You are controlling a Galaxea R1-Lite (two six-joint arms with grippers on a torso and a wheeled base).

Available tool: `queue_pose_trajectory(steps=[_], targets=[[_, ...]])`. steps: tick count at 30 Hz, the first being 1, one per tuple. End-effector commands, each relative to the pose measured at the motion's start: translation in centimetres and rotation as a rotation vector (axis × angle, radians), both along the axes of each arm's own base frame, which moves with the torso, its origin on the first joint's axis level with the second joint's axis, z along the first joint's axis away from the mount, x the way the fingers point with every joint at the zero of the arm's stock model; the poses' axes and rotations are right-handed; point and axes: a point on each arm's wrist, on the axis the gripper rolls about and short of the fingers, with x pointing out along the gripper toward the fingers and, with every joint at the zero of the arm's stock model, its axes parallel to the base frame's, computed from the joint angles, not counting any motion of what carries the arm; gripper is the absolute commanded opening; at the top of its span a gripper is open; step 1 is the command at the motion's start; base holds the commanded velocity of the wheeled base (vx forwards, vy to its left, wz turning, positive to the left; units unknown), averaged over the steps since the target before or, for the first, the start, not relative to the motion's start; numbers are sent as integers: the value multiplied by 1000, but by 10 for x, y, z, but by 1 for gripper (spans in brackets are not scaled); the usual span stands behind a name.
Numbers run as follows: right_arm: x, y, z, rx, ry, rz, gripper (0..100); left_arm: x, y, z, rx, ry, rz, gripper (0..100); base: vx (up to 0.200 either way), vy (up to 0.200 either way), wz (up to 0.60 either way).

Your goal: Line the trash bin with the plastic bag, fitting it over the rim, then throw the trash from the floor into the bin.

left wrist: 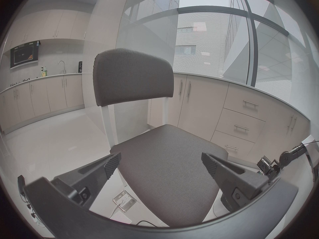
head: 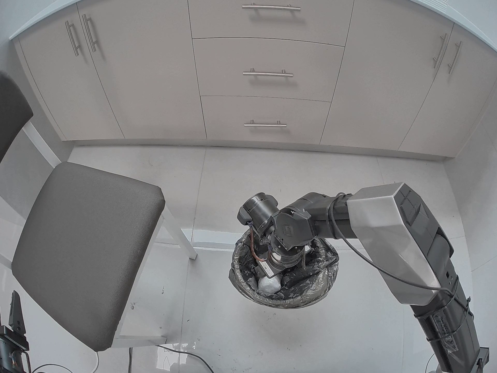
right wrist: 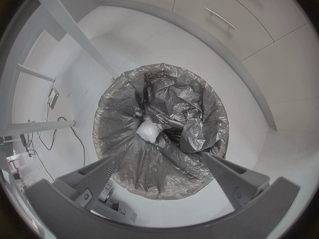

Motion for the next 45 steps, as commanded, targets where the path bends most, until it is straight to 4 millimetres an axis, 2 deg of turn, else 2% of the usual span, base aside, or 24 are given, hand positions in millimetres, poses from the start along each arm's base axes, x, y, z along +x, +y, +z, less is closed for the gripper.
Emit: queue_pose_trajectory(steps=[1, 3, 4, 14, 22, 23, 24, 33, 45], targets=[[1, 1, -2, 3, -5, 1, 100, 1, 0, -5, -1, 16, 0, 100, 0, 0, 0], [1, 2, -3, 9, -9, 4, 100, 1, 0, -5, -1, 16, 0, 100, 0, 0, 0], [1, 2, -5, 7, -9, 4, 0, 1, 0, -5, -1, 16, 0, 100, 0, 0, 0], [2, 4, -8, 9, -11, 2, 0, 1, 0, -5, -1, 16, 0, 100, 0, 0, 0], [14, 15, -50, 53, -67, 12, 0, 1, 0, -5, -3, 14, 0, 100, 0, 0, 0], [14, 15, -50, 53, -67, 12, 0, 1, 0, -5, -3, 14, 0, 100, 0, 0, 0], [17, 15, -62, 61, -77, 7, 0, 1, 0, -5, -3, 12, 0, 100, 0, 0, 0], [28, 11, -98, 78, -104, -8, 0, 1, 0, -5, -4, 13, 0, 100, 0, 0, 0], [62, -18, -131, 131, -202, -75, 0, 1, 0, -5, -8, 11, 0, 100, 0, 0, 0]])
